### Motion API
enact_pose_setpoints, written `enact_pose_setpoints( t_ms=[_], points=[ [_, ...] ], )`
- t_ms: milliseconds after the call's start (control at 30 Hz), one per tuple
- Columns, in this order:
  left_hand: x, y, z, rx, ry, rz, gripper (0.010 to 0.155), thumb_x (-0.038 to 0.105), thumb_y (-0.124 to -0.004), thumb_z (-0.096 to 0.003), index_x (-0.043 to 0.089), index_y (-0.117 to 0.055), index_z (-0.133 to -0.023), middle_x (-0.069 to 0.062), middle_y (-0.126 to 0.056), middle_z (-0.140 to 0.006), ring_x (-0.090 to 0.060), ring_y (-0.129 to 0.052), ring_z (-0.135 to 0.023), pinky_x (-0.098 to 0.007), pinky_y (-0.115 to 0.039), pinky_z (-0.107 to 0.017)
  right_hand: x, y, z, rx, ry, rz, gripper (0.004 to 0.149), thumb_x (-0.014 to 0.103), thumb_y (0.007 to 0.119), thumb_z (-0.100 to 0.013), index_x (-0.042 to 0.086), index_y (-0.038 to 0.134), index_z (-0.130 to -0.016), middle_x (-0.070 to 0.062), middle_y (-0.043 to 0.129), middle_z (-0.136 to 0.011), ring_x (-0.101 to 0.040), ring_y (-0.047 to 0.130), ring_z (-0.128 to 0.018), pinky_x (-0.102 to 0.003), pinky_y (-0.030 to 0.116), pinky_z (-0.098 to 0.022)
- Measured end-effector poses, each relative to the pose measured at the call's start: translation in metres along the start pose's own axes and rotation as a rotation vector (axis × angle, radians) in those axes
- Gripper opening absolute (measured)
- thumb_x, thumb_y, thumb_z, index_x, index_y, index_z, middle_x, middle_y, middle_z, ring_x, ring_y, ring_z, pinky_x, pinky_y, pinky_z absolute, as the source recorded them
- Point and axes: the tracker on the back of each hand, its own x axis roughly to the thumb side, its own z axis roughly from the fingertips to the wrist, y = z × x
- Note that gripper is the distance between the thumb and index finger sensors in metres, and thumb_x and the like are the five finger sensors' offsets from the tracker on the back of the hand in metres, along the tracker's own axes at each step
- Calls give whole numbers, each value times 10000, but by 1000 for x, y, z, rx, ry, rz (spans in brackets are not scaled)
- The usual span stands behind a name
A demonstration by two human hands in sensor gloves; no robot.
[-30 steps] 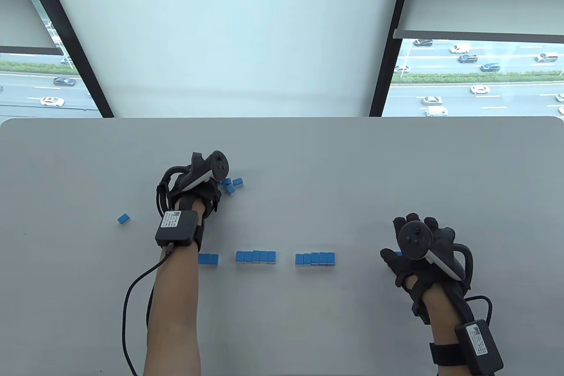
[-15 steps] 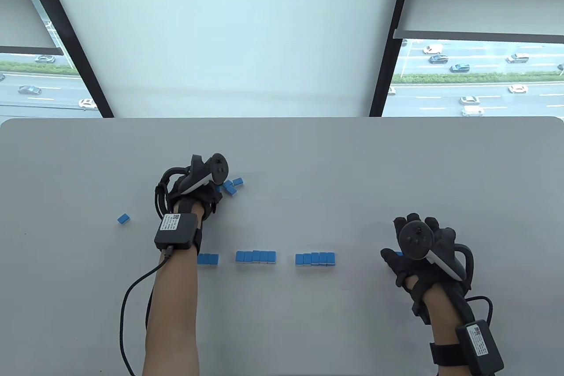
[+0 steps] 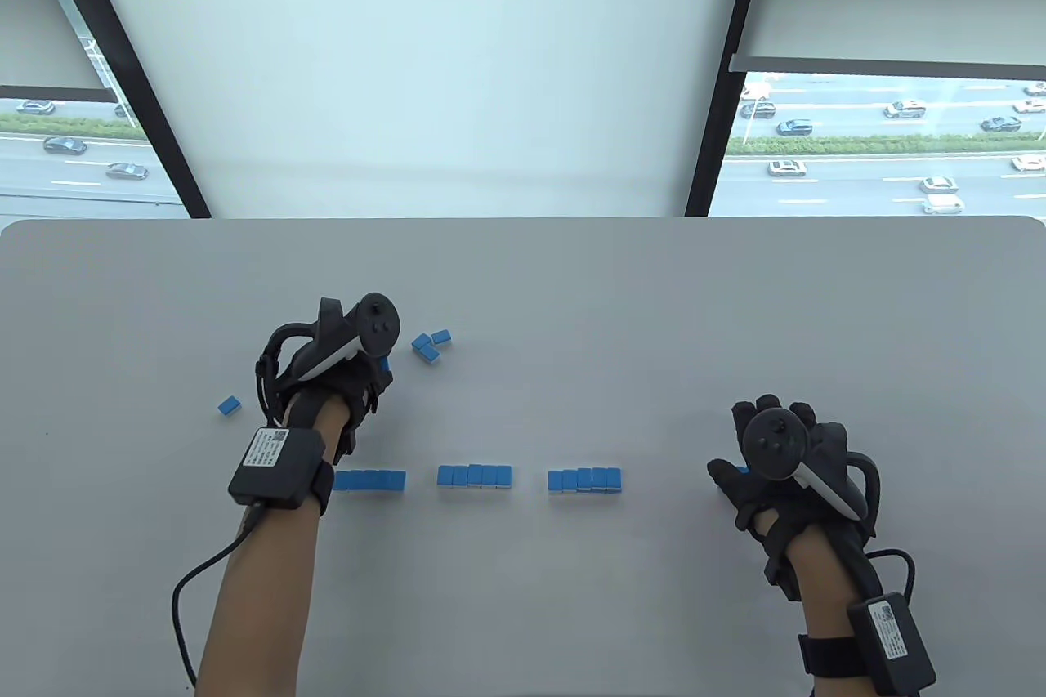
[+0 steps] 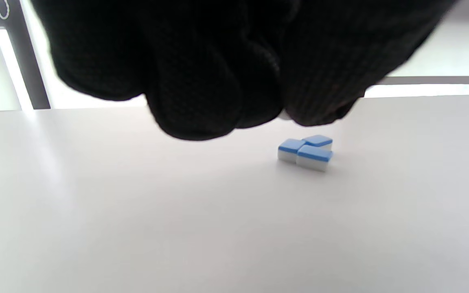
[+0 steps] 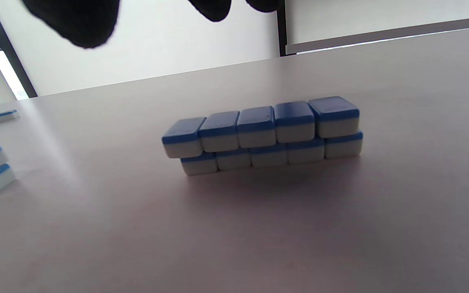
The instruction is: Build mahjong tile wall
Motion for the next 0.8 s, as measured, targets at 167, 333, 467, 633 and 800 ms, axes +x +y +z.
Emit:
enact_pose_setpoints(
  t_ms=[167,333,467,633,800],
  points=[
    [0,19,52,116,-76,15,593,423,-932,-365,205,-815,-903,23,-987,-717,-168,-1056,-521,-500,-883,-500,-1,-2,0,-7,-6,-15,816,613,677,-417,228,362,-1063,-79,258,-1121,-474,205,-970,-672,150,-603],
    [1,13,95,188,-127,67,593,425,-919,-373,230,-797,-919,39,-965,-738,-165,-1035,-550,-498,-861,-524,-7,-7,2,-31,8,-37,818,613,678,-416,226,362,-1064,-80,258,-1121,-475,206,-970,-672,150,-603],
    [1,-7,116,235,-140,132,587,434,-912,-377,283,-784,-929,63,-935,-769,-164,-1006,-594,-498,-835,-555,-10,-7,2,-34,17,-45,819,613,678,-415,227,362,-1064,-81,258,-1121,-475,207,-970,-672,150,-602],
    [-2,-33,120,173,-127,171,581,439,-911,-380,307,-786,-932,45,-876,-832,-192,-953,-666,-523,-780,-598,-12,-5,1,-23,27,-52,817,614,676,-417,227,359,-1063,-79,257,-1120,-474,206,-970,-672,150,-602],
    [3,-48,116,120,-124,105,576,457,-910,-376,339,-795,-927,32,-816,-893,-216,-894,-738,-541,-730,-637,-13,-4,0,-18,34,-55,816,613,677,-417,229,359,-1063,-80,256,-1121,-475,205,-969,-672,149,-602]
  ],
)
